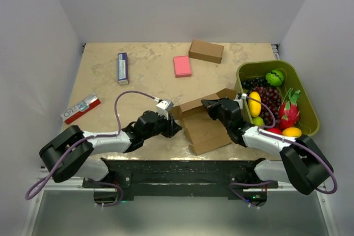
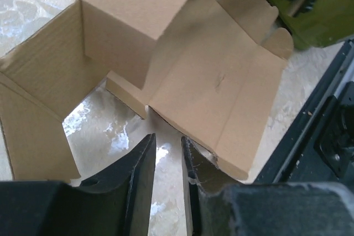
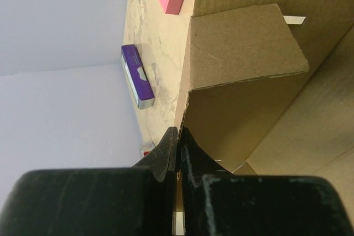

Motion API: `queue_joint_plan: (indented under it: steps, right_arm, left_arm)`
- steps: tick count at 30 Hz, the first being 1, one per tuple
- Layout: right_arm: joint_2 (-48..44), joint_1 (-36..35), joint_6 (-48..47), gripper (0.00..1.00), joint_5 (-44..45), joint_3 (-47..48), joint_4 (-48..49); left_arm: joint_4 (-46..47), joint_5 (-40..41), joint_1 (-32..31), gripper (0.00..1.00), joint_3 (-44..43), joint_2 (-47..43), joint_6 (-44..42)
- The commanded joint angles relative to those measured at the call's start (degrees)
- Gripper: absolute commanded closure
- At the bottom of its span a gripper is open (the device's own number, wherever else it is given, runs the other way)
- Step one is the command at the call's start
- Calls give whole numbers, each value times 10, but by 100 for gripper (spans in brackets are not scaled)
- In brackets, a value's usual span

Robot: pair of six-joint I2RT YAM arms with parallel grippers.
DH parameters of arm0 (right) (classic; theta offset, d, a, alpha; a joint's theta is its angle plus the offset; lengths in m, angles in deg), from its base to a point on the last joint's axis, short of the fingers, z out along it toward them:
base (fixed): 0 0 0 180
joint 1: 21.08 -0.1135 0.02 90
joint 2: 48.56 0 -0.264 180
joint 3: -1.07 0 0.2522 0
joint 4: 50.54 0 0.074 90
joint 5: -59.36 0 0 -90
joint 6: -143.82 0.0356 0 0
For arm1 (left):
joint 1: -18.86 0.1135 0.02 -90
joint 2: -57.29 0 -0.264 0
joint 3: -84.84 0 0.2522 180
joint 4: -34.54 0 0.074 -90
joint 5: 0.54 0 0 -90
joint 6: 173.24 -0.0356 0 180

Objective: Fold the paper box

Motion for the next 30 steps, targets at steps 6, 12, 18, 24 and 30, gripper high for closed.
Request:
queue_joint_plan:
  steps: [6, 12, 18, 24, 30]
  right_arm:
    - [-17, 1, -6, 100, 34, -4, 3]
    - [-8, 0, -9, 100, 26, -1, 9]
    - [-2, 1, -13, 100, 21, -1, 15]
    - [-4, 1, -16, 100, 20, -4, 13]
    - [-9, 1, -13, 100, 22, -9, 8]
  left_arm:
    - [118, 53, -5, 81, -18, 79, -3]
    - [146, 53, -6, 88, -38, 121, -7]
    - [179, 54, -12, 91, -72, 165, -20]
    - [196, 51, -21, 94, -109, 211, -33]
    - [192, 54, -37, 91, -101, 180, -59]
